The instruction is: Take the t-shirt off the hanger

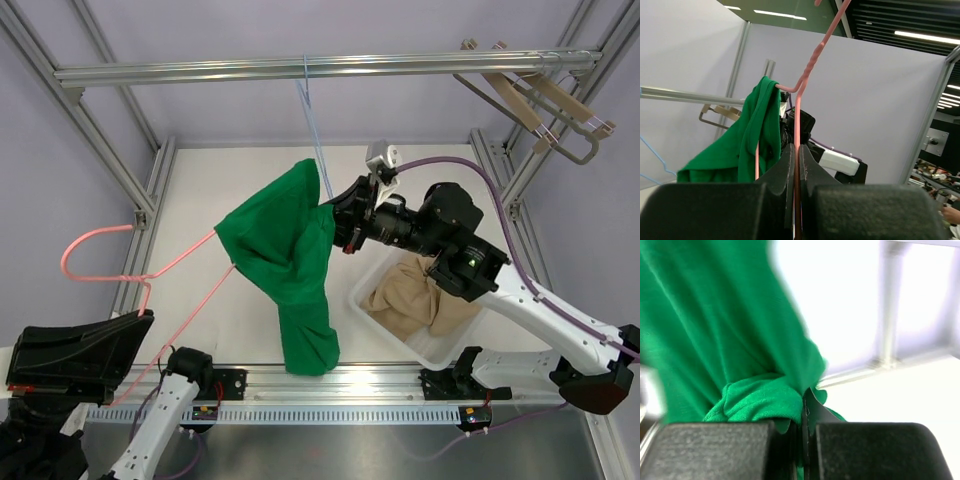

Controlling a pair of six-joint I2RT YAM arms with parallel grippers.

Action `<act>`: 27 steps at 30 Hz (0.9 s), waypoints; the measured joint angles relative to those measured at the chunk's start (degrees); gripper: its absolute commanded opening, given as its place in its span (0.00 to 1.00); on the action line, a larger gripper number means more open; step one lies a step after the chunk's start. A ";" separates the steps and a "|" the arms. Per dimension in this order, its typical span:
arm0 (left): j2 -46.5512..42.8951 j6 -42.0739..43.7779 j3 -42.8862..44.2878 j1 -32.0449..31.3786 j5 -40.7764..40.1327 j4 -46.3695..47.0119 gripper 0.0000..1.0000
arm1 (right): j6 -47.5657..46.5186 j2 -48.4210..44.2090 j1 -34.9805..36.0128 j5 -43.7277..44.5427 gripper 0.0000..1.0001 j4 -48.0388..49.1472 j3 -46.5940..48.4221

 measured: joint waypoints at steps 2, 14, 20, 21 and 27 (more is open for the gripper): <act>0.50 1.57 2.32 0.00 -0.52 -2.36 0.00 | -0.24 -0.92 -0.02 8.26 0.00 -4.07 0.94; 0.61 8.55 5.64 -1.31 -5.25 -9.05 0.00 | -6.71 4.79 -0.11 33.18 0.00 -24.79 46.25; 1.14 10.91 5.77 -1.31 -7.91 -10.56 0.00 | -9.46 3.19 -0.15 39.67 0.00 -29.14 56.72; 1.42 11.19 5.81 -1.31 -8.17 -10.78 0.00 | -10.10 2.82 -0.15 41.00 0.00 -29.46 57.09; 3.04 12.11 5.77 -1.31 -9.22 -11.41 0.00 | -15.87 -2.29 -0.24 51.06 0.00 -29.20 43.85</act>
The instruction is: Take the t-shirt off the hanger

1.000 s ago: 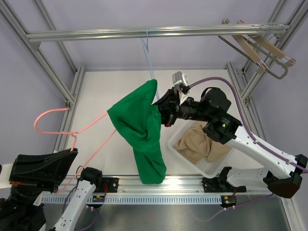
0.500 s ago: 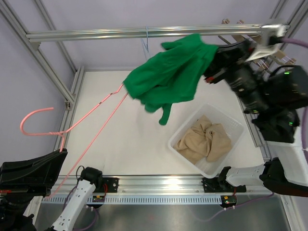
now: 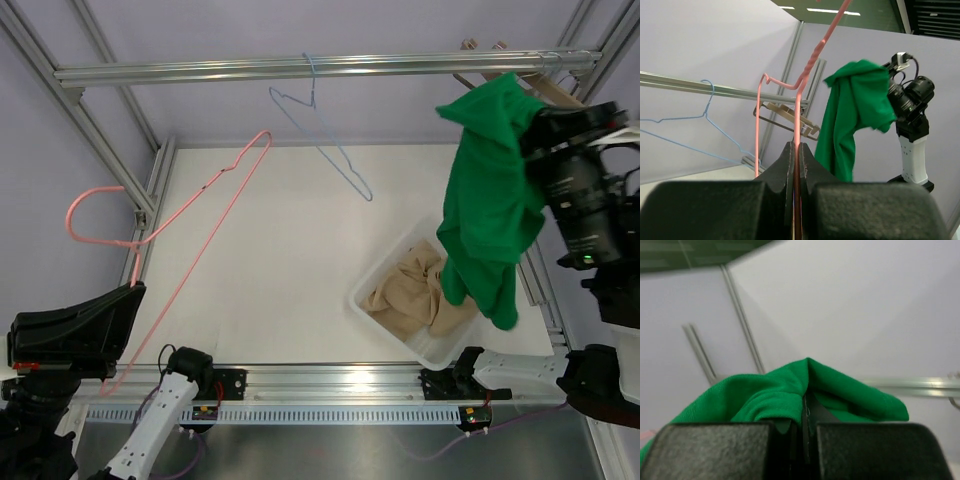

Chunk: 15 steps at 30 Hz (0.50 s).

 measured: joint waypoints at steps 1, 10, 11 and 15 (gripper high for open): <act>0.20 0.20 -0.07 0.00 -0.20 -0.04 0.00 | -0.42 -1.33 -0.02 1.36 0.00 0.31 -4.15; 0.59 0.57 -3.19 0.00 -0.96 0.90 0.00 | -1.20 -13.38 -0.13 14.03 0.00 -1.51 -37.81; 0.66 0.50 -3.63 0.00 -0.92 1.07 0.00 | -1.31 -14.19 -0.13 14.95 0.00 -1.97 -38.12; 1.22 0.31 -4.35 0.00 -0.92 1.81 0.00 | -2.91 -16.98 -0.17 17.31 0.00 -2.08 -34.95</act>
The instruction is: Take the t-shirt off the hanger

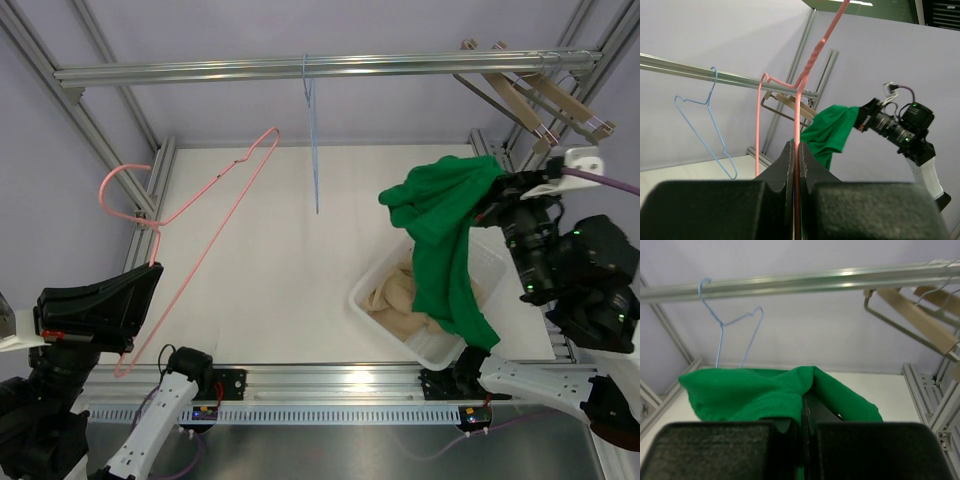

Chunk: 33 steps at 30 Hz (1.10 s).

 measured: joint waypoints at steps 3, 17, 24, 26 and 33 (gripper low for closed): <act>0.35 -0.07 -0.02 0.00 0.00 0.57 0.00 | -1.84 0.66 -0.09 0.83 0.00 0.42 7.23; 0.50 -0.07 -3.06 0.00 -0.98 2.14 0.00 | -8.44 7.28 -0.20 3.98 0.00 6.05 14.08; 0.48 0.13 -5.46 -0.02 -1.90 2.21 0.00 | 1.36 -2.78 -1.36 5.53 0.00 6.93 -12.41; 0.48 0.33 -5.84 -0.04 -2.19 2.12 0.00 | 6.19 -5.05 -1.55 6.97 0.00 6.16 -18.23; 0.42 1.88 -6.32 -0.04 -3.58 2.14 0.00 | 33.99 -13.22 -1.70 13.57 0.00 -11.82 -34.07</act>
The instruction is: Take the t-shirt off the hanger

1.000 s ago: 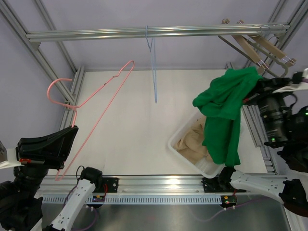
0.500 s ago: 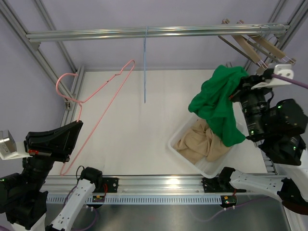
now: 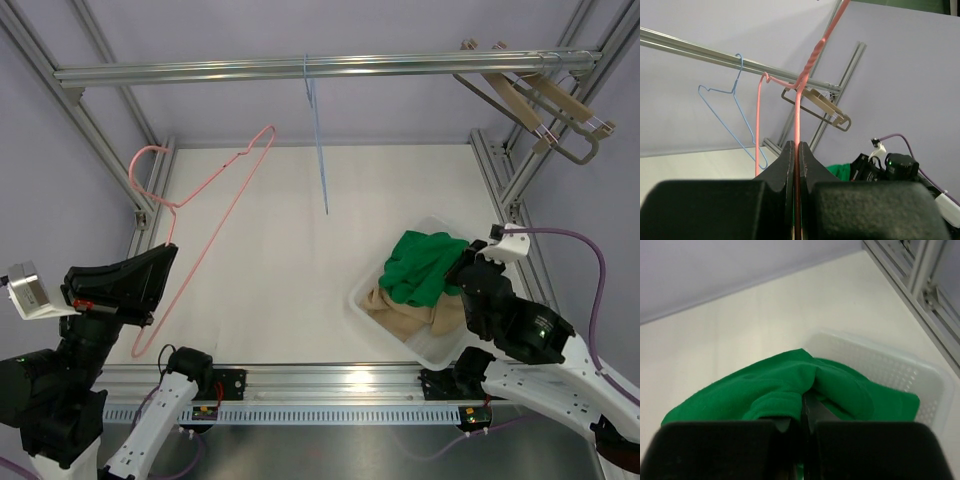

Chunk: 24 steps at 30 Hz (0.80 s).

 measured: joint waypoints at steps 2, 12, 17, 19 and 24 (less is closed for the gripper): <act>0.00 0.39 -0.59 0.00 -0.48 0.07 0.00 | 5.92 -1.68 0.00 0.57 0.00 -5.57 -1.77; 3.45 4.33 -4.09 0.00 -7.61 -2.21 0.00 | 28.30 0.57 -0.11 -13.29 0.11 -15.02 -11.39; 10.56 6.36 -4.20 0.00 -10.23 -2.08 0.00 | 34.03 -1.97 -0.11 -17.77 0.50 -16.22 -20.39; 13.66 6.75 -4.20 0.00 -10.97 -1.95 0.00 | 34.51 -2.34 -0.13 -17.99 0.72 -16.55 -19.54; 22.16 7.72 -2.36 0.00 -11.78 -1.22 0.00 | 31.10 -3.04 -0.17 -19.28 0.99 -18.58 -11.89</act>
